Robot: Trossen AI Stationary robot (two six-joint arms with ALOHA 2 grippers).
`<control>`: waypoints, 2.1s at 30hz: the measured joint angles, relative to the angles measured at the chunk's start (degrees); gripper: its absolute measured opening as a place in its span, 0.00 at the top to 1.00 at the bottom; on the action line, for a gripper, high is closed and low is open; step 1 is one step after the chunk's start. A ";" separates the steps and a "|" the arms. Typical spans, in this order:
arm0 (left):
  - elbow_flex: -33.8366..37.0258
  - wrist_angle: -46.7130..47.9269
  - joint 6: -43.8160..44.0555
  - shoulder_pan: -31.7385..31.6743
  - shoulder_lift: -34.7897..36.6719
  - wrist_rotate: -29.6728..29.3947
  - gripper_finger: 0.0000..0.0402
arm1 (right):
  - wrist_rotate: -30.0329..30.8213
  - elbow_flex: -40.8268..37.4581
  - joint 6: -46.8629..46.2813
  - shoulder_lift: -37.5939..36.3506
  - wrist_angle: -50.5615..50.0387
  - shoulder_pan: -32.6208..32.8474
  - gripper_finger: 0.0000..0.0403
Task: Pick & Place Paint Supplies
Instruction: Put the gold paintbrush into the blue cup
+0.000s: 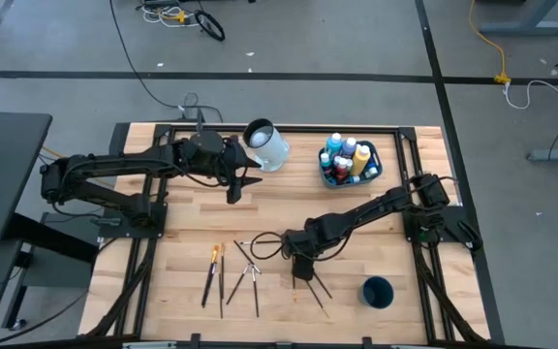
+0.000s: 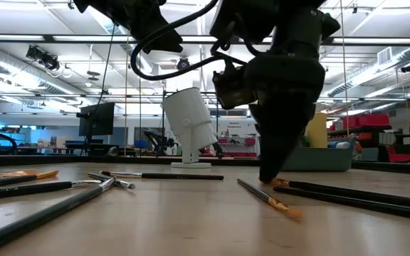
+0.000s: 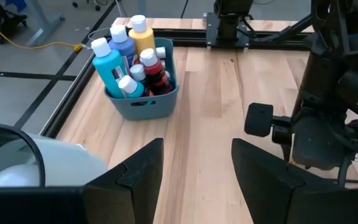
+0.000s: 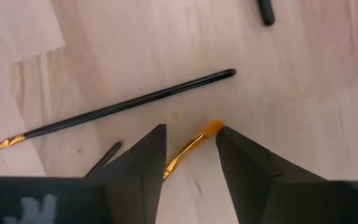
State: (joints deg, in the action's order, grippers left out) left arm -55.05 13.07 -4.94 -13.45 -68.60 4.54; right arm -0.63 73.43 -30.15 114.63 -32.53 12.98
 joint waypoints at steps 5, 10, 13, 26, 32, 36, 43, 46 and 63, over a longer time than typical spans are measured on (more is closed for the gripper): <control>0.00 0.14 -0.29 0.00 0.00 -0.75 0.51 | 0.46 0.02 -0.02 0.90 -0.43 -0.32 0.75; 0.00 0.13 -0.42 0.00 0.00 -0.85 0.51 | 0.88 -0.04 0.12 0.99 -0.70 -0.41 0.91; 0.00 0.12 -0.42 0.00 0.00 -0.85 0.51 | -0.33 -0.04 0.10 0.94 -0.84 -0.55 0.98; -0.02 -0.04 -0.64 0.00 0.00 -0.90 0.51 | 5.90 2.45 2.99 -15.88 -8.79 1.54 1.00; -0.02 -0.08 -0.07 0.00 0.00 -0.87 0.51 | 14.82 -0.49 7.25 -29.51 -6.61 7.04 1.00; -0.02 -0.29 0.10 0.00 0.00 -0.87 0.51 | 18.42 -4.54 9.55 -38.55 -0.17 11.90 1.00; -0.02 -2.21 0.83 0.00 0.00 -0.86 0.51 | 20.27 -14.53 10.68 -53.45 7.08 18.79 1.00; -0.02 -3.01 2.73 0.00 0.00 -0.85 0.51 | 19.95 -21.03 10.73 -58.52 12.66 20.78 1.00; -0.04 -3.99 7.80 -0.02 0.02 -0.87 0.51 | 10.43 -36.34 7.00 -70.41 27.90 26.23 1.00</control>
State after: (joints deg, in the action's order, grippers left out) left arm -55.09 9.08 2.86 -13.47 -68.58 3.66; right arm 9.80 37.09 -23.15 44.22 -4.64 39.21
